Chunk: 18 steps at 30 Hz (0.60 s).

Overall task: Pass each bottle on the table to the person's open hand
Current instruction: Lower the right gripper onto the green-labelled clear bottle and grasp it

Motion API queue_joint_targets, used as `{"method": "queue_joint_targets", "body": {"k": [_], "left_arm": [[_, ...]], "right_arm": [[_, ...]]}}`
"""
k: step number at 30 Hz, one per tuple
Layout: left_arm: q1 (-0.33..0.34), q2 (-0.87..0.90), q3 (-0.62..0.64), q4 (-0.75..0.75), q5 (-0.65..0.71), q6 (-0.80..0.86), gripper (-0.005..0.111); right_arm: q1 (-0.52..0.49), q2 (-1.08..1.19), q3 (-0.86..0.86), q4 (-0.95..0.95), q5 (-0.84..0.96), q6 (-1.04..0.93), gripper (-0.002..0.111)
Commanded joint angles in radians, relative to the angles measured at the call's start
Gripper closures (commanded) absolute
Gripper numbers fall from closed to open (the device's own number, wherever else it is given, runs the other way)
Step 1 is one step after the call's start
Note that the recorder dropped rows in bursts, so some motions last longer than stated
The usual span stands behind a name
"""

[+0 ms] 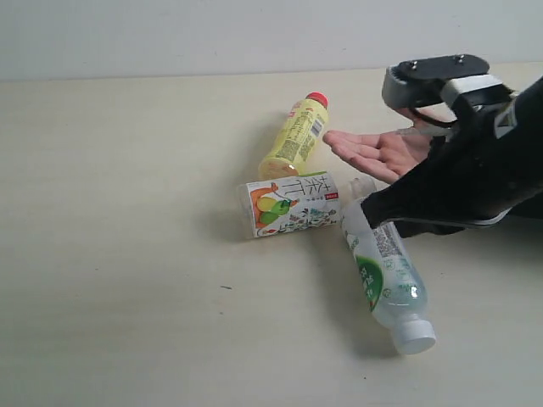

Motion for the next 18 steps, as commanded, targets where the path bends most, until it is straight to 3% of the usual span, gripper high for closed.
{"method": "queue_joint_targets", "body": {"k": [1,8,10,18], "left_arm": [[0.003,-0.005,0.000,0.005,-0.002,0.001,0.107],[0.003,-0.005,0.000,0.005,-0.002,0.001,0.107],[0.003,-0.005,0.000,0.005,-0.002,0.001,0.107],[0.003,-0.005,0.000,0.005,-0.002,0.001,0.107]], "right_arm": [[-0.003,0.102,-0.051,-0.058,0.080,0.084,0.092],[-0.003,0.166,-0.047,-0.048,0.059,0.086,0.043],[-0.003,0.177,-0.045,-0.060,0.039,0.119,0.036],[-0.003,0.289,-0.045,-0.086,-0.094,0.180,0.036]]}}
